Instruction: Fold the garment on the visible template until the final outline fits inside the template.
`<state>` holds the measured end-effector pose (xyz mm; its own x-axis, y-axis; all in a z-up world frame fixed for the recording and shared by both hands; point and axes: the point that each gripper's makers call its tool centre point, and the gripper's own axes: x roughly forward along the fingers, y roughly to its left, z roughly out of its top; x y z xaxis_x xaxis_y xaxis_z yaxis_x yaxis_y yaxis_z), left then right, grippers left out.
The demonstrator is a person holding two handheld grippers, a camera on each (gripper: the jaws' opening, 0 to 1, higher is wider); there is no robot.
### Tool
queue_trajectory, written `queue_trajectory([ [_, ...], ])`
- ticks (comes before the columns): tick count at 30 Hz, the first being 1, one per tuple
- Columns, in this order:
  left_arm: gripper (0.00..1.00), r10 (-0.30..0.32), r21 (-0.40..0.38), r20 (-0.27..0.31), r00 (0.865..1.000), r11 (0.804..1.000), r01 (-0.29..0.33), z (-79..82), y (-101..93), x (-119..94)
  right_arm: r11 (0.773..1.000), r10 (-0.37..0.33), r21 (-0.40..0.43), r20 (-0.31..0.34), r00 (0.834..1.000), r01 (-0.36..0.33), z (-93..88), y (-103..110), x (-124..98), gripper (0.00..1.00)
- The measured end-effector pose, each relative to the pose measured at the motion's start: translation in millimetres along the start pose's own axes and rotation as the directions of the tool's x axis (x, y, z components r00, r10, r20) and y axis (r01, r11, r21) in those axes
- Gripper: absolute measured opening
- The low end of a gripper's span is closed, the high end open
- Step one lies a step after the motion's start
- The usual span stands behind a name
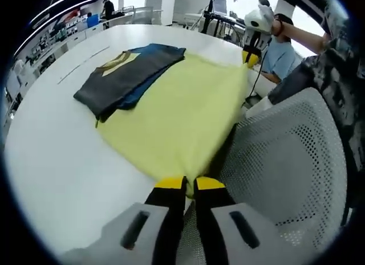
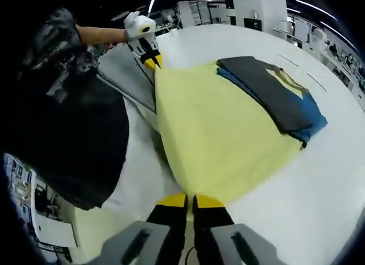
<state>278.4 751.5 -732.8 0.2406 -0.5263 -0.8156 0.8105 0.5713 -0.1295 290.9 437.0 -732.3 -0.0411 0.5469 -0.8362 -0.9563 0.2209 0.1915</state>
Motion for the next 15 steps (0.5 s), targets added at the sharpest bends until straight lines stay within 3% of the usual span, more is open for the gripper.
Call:
queue_trajectory([
  [5, 0.02, 0.042, -0.011, 0.016, 0.999, 0.999, -0.042, 9.2, 12.9, -4.3, 0.998, -0.053, -0.016, 0.030, 0.998, 0.054, 13.2, -13.8, -9.1, 0.00],
  [9, 0.02, 0.081, -0.053, 0.075, 0.994, 0.996, -0.077, 26.1, 25.5, -11.6, 0.994, -0.102, -0.028, 0.044, 0.994, 0.104, 23.2, -28.0, -15.7, 0.00],
  [11, 0.02, 0.116, -0.073, 0.098, 0.988, 0.991, -0.109, 33.9, 33.5, -15.4, 0.992, -0.121, -0.025, 0.051, 0.991, 0.123, 26.4, -35.8, -16.9, 0.00],
  [12, 0.02, 0.159, -0.066, 0.125, 0.979, 0.986, -0.152, 41.8, 41.0, -18.4, 0.989, -0.145, -0.025, 0.061, 0.987, 0.147, 30.0, -42.8, -18.8, 0.00],
  [15, 0.02, 0.213, -0.047, 0.160, 0.964, 0.977, -0.208, 56.2, 50.3, -23.9, 0.979, -0.201, -0.021, 0.072, 0.977, 0.203, 37.9, -58.9, -25.8, 0.00],
])
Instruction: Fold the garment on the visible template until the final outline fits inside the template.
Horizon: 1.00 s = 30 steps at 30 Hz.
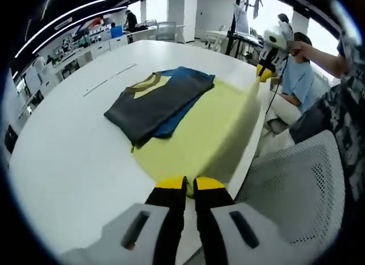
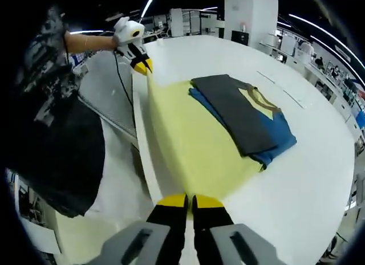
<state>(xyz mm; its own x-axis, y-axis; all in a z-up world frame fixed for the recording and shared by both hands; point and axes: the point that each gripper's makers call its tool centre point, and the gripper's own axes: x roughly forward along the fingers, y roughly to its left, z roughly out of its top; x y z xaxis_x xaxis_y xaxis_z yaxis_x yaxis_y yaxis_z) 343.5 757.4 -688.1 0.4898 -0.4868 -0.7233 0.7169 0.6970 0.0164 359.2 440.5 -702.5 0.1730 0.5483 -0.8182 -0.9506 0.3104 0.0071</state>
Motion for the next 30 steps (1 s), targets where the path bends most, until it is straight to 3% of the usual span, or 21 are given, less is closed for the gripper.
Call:
queue_trajectory([
  [5, 0.02, 0.066, -0.004, 0.036, 0.997, 0.998, -0.066, 17.8, 16.5, -0.2, 0.996, -0.082, -0.017, 0.035, 0.996, 0.082, 19.1, -26.6, -7.8, 0.00],
  [12, 0.02, 0.166, -0.076, 0.125, 0.978, 0.985, -0.157, 48.0, 44.5, -0.8, 0.985, -0.170, -0.019, 0.077, 0.983, 0.171, 40.4, -58.2, -17.8, 0.00],
  [19, 0.02, 0.184, -0.078, 0.146, 0.972, 0.982, -0.174, 62.3, 62.4, 2.6, 0.975, -0.214, -0.029, 0.098, 0.972, 0.218, 54.0, -80.0, -19.7, 0.00],
  [30, 0.02, 0.253, -0.046, 0.182, 0.950, 0.967, -0.249, 90.7, 94.4, 14.2, 0.950, -0.306, -0.024, 0.136, 0.942, 0.312, 78.7, -125.1, -21.2, 0.00],
])
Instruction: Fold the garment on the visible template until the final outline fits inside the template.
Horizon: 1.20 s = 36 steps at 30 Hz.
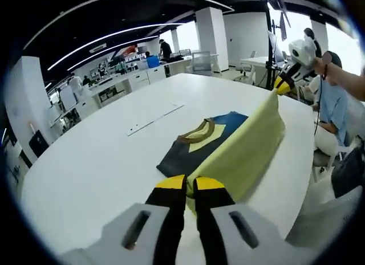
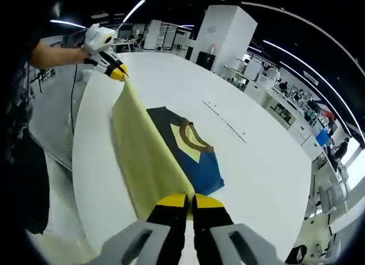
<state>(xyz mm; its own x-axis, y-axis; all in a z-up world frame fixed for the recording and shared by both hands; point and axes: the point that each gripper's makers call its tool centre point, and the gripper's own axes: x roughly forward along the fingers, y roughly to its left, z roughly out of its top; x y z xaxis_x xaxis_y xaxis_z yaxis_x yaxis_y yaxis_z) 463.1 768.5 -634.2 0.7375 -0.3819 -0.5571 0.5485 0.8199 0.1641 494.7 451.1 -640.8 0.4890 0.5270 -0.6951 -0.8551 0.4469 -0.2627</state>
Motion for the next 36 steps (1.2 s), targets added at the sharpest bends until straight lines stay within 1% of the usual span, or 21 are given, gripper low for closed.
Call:
queue_trajectory([
  [5, 0.02, 0.032, -0.003, 0.009, 0.999, 0.999, -0.032, 7.6, 11.4, 10.6, 0.999, -0.034, -0.011, 0.000, 0.999, 0.034, 8.4, -12.9, 10.0, 0.00],
  [13, 0.02, 0.077, -0.055, 0.045, 0.996, 0.996, -0.074, 20.1, 29.9, 24.1, 0.997, -0.082, 0.000, 0.008, 0.997, 0.082, 21.0, -34.3, 22.7, 0.00],
  [14, 0.02, 0.079, -0.056, 0.047, 0.996, 0.995, -0.077, 21.3, 31.2, 26.1, 0.995, -0.096, 0.000, 0.006, 0.995, 0.096, 22.6, -40.4, 25.5, 0.00],
  [18, 0.02, 0.107, -0.054, 0.055, 0.993, 0.993, -0.104, 26.8, 40.1, 36.0, 0.993, -0.121, 0.001, -0.002, 0.993, 0.121, 26.8, -53.3, 34.3, 0.00],
  [23, 0.02, 0.130, -0.088, 0.055, 0.990, 0.988, -0.125, 27.3, 50.1, 45.7, 0.992, -0.127, 0.008, -0.015, 0.992, 0.127, 26.4, -60.7, 44.6, 0.00],
  [27, 0.02, 0.145, -0.092, 0.047, 0.988, 0.986, -0.140, 26.0, 55.7, 54.3, 0.991, -0.131, 0.036, -0.017, 0.991, 0.131, 24.9, -67.0, 53.1, 0.00],
  [30, 0.02, 0.153, -0.124, 0.045, 0.987, 0.981, -0.146, 25.4, 59.4, 61.2, 0.988, -0.137, 0.066, -0.023, 0.990, 0.138, 22.5, -72.2, 59.9, 0.00],
  [36, 0.02, 0.157, -0.154, 0.017, 0.987, 0.976, -0.153, 18.6, 65.8, 78.7, 0.986, -0.141, 0.082, -0.052, 0.989, 0.145, 14.5, -79.6, 77.8, 0.00],
])
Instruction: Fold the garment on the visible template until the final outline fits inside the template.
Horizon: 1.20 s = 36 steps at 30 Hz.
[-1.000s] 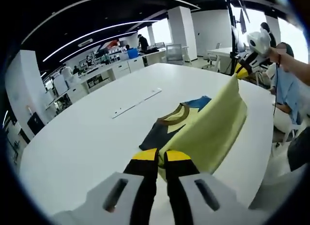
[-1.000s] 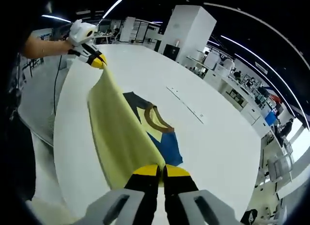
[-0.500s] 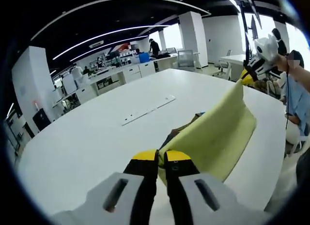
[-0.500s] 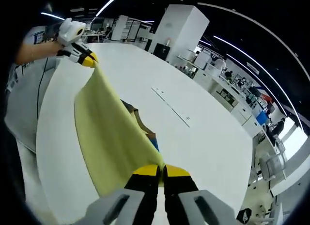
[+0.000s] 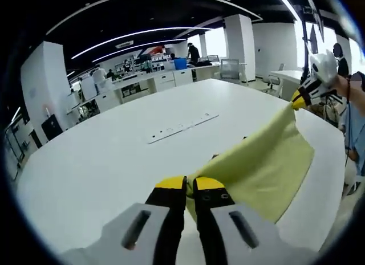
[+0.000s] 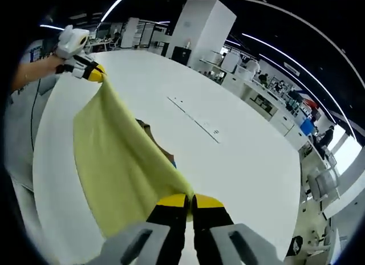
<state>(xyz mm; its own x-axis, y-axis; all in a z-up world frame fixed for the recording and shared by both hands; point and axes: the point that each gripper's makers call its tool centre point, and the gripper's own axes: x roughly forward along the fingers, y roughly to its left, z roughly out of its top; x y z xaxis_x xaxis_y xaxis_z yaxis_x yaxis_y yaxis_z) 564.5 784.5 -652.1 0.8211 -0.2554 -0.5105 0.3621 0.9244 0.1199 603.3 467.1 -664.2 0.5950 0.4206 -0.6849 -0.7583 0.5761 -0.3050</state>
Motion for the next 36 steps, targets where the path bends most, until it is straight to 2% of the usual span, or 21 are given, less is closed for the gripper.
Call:
queue_trajectory([
  [4, 0.02, 0.008, -0.029, -0.022, 1.000, 1.000, -0.008, -8.9, 3.3, 11.4, 1.000, 0.003, 0.011, -0.016, 1.000, -0.003, -3.2, -2.8, 12.6, 0.00],
  [9, 0.02, 0.010, -0.052, -0.059, 0.998, 0.999, -0.013, -30.6, 6.2, 26.3, 1.000, 0.013, 0.019, -0.044, 0.999, -0.012, -10.3, -2.3, 31.7, 0.00],
  [13, 0.02, 0.003, -0.070, -0.077, 0.997, 0.998, -0.009, -40.9, 5.6, 36.9, 1.000, 0.026, -0.005, -0.103, 0.994, -0.027, -24.7, 1.0, 48.5, 0.00],
  [22, 0.03, 0.005, -0.103, -0.124, 0.992, 0.995, -0.017, -61.1, 10.5, 59.7, 0.998, 0.060, 0.013, -0.122, 0.991, -0.059, -35.3, -1.6, 76.0, 0.00],
  [27, 0.03, -0.001, -0.064, -0.149, 0.989, 0.998, -0.009, -70.5, 8.0, 67.6, 0.996, 0.083, 0.033, -0.142, 0.986, -0.079, -44.5, 1.1, 89.8, 0.00],
  [32, 0.04, -0.004, -0.082, -0.159, 0.987, 0.997, -0.009, -78.8, 12.0, 71.1, 0.994, 0.100, 0.065, -0.146, 0.984, -0.091, -49.6, 3.3, 96.9, 0.00],
  [36, 0.06, -0.003, -0.027, -0.170, 0.985, 1.000, -0.002, -82.8, 13.7, 71.7, 0.991, 0.112, 0.088, -0.147, 0.983, -0.100, -51.0, 4.1, 99.4, 0.02],
])
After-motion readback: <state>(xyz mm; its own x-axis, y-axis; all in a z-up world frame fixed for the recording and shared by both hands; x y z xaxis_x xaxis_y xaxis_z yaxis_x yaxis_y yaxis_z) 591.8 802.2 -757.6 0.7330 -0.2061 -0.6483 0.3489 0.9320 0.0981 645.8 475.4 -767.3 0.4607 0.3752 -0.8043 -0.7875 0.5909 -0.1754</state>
